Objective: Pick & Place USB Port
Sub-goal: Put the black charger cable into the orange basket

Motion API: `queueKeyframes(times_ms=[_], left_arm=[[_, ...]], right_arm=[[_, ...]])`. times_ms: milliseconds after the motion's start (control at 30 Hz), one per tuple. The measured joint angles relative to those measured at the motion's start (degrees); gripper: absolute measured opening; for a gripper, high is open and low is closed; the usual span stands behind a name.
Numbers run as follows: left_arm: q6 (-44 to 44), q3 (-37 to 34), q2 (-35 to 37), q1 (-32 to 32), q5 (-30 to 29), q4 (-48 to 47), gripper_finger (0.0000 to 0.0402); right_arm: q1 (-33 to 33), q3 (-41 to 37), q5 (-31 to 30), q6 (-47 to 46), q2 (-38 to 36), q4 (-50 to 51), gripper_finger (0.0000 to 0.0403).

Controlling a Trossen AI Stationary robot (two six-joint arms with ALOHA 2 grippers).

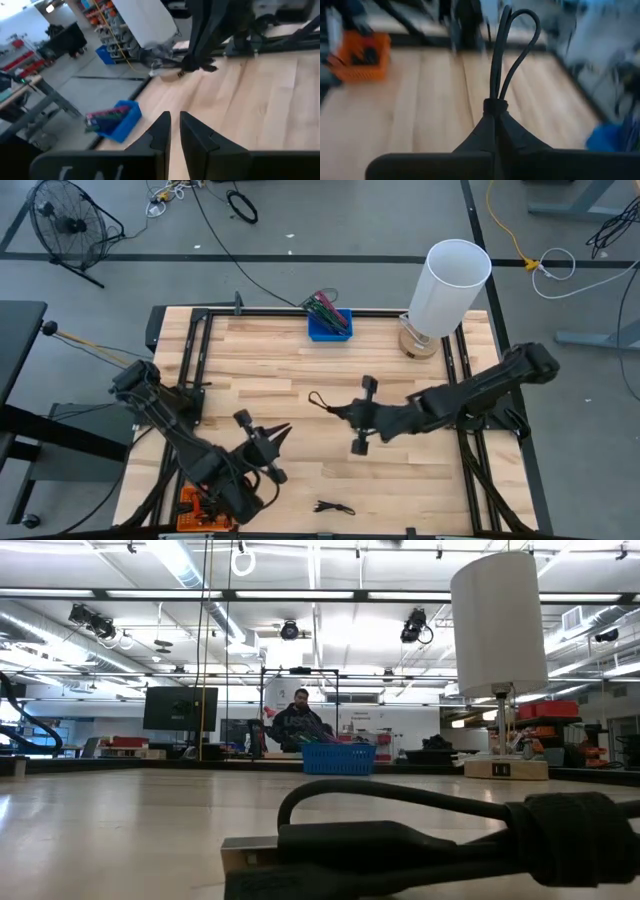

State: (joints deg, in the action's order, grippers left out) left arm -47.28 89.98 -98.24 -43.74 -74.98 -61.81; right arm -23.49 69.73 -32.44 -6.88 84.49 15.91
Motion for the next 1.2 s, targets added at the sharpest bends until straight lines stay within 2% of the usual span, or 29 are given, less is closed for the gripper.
queueKeyframes(times_ms=[300,433,633,700,867,1100,1200], left_arm=[[19.8,9.3,0.5,6.8,2.6,2.7,0.0046],[30.7,11.7,0.5,10.1,9.3,8.5,0.0046],[50.2,13.6,4.0,14.8,22.0,24.2,0.0046],[51.8,13.7,6.6,17.0,26.7,27.5,0.0046],[52.5,13.7,10.6,22.8,44.2,29.1,0.0046],[50.7,13.6,10.2,28.9,55.9,30.3,0.0046],[51.2,13.5,9.9,29.2,58.5,30.3,0.0046]], right_arm=[[-2.7,0.0,-1.0,15.0,-5.6,-10.8,0.0],[-2.9,0.0,-3.2,19.5,-6.2,-12.3,0.0],[-3.1,0.0,-6.7,22.7,-7.9,-13.3,0.0],[-3.7,0.0,-7.9,23.1,-9.1,-13.2,0.0],[-5.1,0.0,-8.1,25.1,-11.3,-13.7,0.0],[-5.3,0.0,-7.8,27.3,-11.0,-16.6,0.0],[-5.2,0.0,-7.6,27.5,-11.0,-16.9,0.0]])
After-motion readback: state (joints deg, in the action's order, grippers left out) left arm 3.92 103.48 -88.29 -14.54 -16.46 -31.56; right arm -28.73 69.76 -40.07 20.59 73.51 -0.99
